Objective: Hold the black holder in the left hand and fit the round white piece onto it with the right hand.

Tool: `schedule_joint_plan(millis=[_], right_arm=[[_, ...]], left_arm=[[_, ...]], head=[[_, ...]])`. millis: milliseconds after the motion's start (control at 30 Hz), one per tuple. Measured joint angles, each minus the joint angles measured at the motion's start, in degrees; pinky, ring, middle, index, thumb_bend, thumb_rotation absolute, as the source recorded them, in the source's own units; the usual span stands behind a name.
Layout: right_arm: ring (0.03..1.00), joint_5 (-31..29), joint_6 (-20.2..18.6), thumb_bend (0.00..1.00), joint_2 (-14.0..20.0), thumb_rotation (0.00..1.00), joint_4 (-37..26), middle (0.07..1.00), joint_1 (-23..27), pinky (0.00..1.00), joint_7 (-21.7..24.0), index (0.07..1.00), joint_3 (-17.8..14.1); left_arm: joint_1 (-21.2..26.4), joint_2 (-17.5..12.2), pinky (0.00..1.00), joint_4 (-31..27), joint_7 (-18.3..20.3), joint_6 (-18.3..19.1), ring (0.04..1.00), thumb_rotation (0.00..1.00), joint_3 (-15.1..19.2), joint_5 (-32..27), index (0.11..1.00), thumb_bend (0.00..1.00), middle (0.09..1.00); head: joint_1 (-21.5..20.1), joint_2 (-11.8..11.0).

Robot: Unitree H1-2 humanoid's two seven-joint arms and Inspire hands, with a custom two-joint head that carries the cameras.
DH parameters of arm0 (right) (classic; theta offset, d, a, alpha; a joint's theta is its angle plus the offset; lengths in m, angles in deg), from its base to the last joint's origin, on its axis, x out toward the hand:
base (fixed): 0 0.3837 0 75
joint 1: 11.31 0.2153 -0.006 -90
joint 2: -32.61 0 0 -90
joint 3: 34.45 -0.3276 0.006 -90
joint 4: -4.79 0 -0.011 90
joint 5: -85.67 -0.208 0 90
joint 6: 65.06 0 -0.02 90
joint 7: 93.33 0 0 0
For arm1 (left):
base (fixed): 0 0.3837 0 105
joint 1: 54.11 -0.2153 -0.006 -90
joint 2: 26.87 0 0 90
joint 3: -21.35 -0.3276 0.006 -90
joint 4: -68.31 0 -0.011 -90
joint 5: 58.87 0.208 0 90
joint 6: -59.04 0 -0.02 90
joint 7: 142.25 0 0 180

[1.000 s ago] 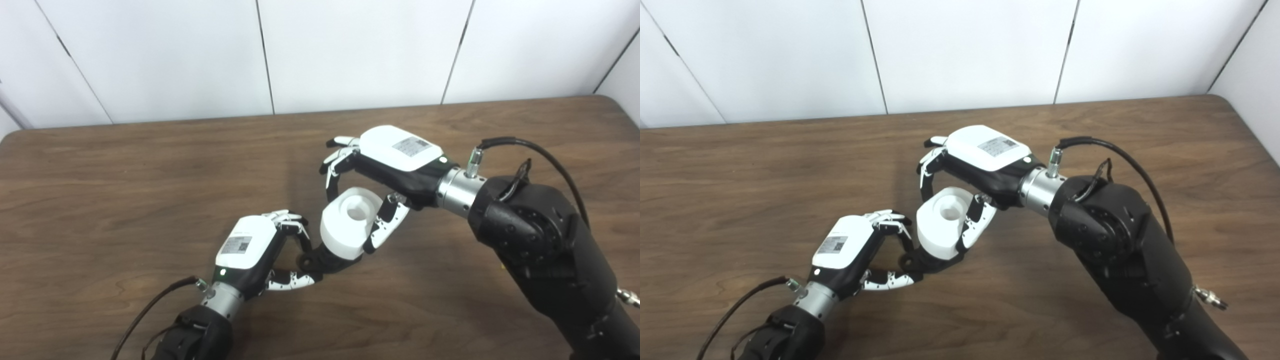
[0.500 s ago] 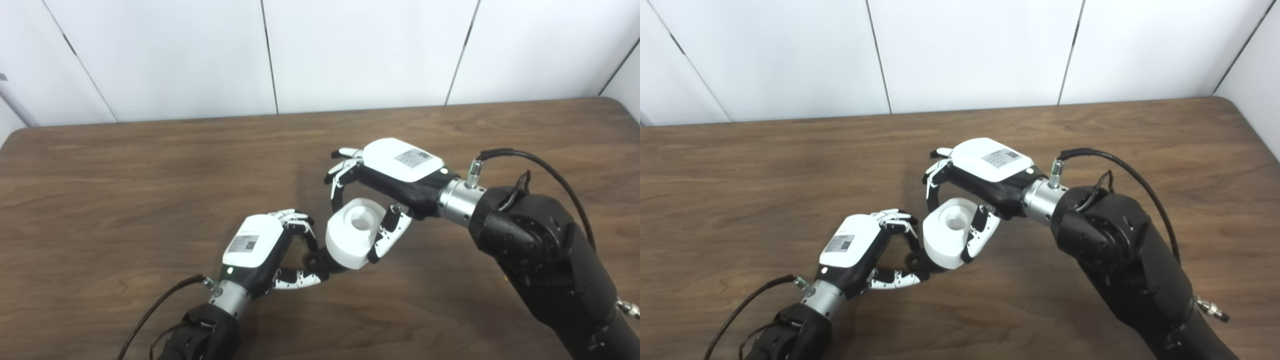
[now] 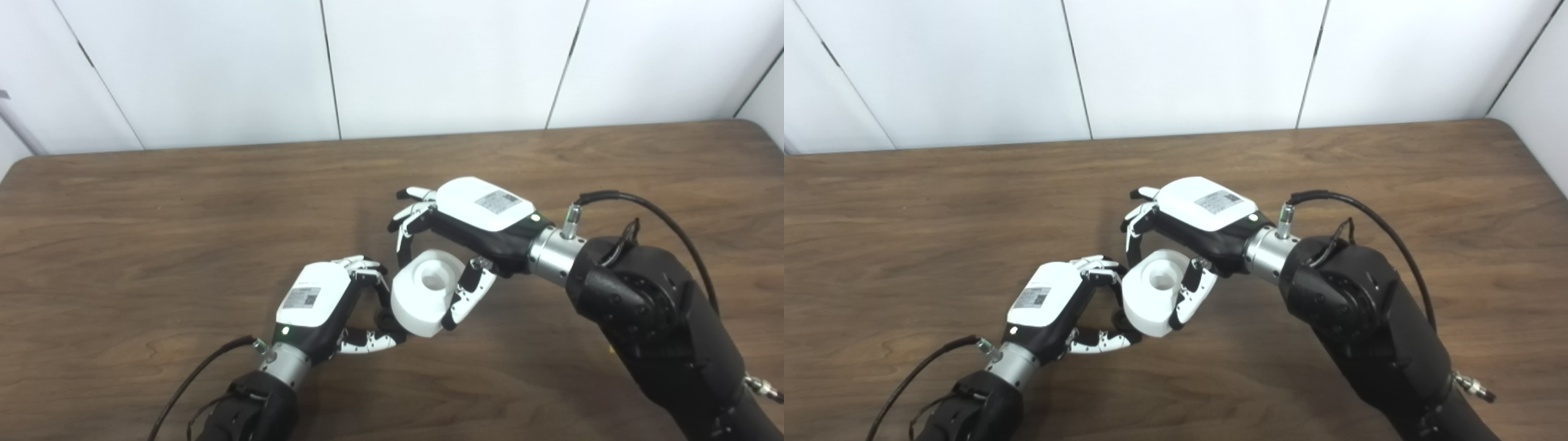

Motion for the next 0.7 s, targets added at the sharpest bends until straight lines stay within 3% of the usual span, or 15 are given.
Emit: schedule_joint_plan(millis=[700], right_arm=[[0.962,-0.49,1.32,0.52,-1.16,0.13,1.83,0.82,-0.45,0.71,-1.93,0.484,1.33]], left_arm=[[0.09,0.18,0.82,-0.53,0.41,1.09,0.855,0.06,-0.69,0.51,0.487,0.52,0.784]], head=[[0.18,0.26]])
